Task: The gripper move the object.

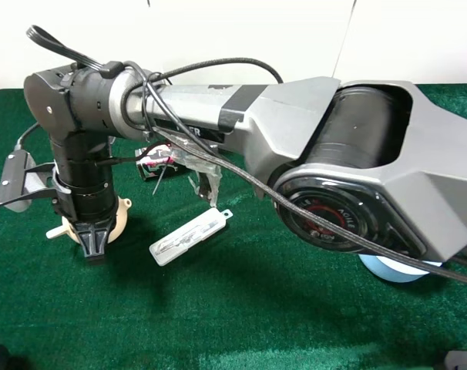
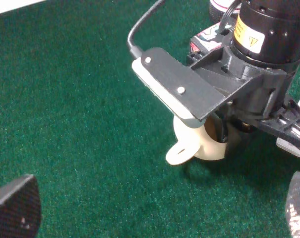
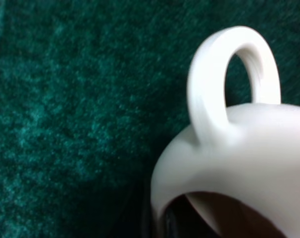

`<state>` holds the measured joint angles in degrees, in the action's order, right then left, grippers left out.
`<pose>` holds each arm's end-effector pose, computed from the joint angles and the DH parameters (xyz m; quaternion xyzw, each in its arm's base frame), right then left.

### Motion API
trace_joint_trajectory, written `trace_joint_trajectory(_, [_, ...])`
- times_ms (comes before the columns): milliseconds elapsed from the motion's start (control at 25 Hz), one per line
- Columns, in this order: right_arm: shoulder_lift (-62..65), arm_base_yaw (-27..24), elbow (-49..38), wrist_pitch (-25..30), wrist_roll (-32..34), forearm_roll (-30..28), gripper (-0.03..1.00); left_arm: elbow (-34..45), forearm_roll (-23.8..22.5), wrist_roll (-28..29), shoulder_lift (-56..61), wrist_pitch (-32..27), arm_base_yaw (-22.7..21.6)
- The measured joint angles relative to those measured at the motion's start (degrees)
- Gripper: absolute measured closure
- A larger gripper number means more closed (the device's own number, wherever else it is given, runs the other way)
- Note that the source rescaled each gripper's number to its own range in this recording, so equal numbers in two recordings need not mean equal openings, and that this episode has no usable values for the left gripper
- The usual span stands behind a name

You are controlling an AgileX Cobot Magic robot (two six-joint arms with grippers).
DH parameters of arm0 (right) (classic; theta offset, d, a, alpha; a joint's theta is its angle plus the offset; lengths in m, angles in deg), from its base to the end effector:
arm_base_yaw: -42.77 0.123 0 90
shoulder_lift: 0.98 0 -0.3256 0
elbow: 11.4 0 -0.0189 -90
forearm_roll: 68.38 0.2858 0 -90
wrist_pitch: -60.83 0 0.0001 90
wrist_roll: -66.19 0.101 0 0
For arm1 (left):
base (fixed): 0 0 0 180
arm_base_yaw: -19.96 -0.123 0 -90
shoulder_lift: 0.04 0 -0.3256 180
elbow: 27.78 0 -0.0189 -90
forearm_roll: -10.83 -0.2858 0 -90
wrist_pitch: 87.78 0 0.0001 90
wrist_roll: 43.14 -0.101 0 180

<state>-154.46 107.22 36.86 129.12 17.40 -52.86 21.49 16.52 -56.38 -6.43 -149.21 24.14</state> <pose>0.2293 0.5380 0.1145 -0.8025 0.5800 0.1345 0.0381 -0.0092 -0.0081 0.2903 0.1315 0.8418 -0.0083 0.5235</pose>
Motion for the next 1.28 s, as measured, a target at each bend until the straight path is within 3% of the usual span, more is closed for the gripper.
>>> trace_joint_trajectory(280, [0.0, 0.0, 0.0, 0.1, 0.0, 0.0, 0.95, 0.0, 0.0, 0.0, 0.0, 0.0, 0.0])
trace_joint_trajectory(720, [0.0, 0.0, 0.0, 0.1, -0.1, 0.2, 0.56, 0.0, 0.0, 0.0, 0.0, 0.0, 0.0])
trace_joint_trajectory(920, [0.0, 0.0, 1.1, 0.2, -0.2, 0.2, 0.31, 0.0, 0.0, 0.0, 0.0, 0.0, 0.0])
trace_joint_trajectory(1120, [0.0, 0.0, 6.0, 1.0, 0.0, -1.1, 0.26, 0.0, 0.0, 0.0, 0.0, 0.0, 0.0])
trace_joint_trajectory(1280, [1.3, 0.0, 8.3, 1.1, 3.3, -4.8, 0.10, 0.0, 0.0, 0.0, 0.0, 0.0, 0.0])
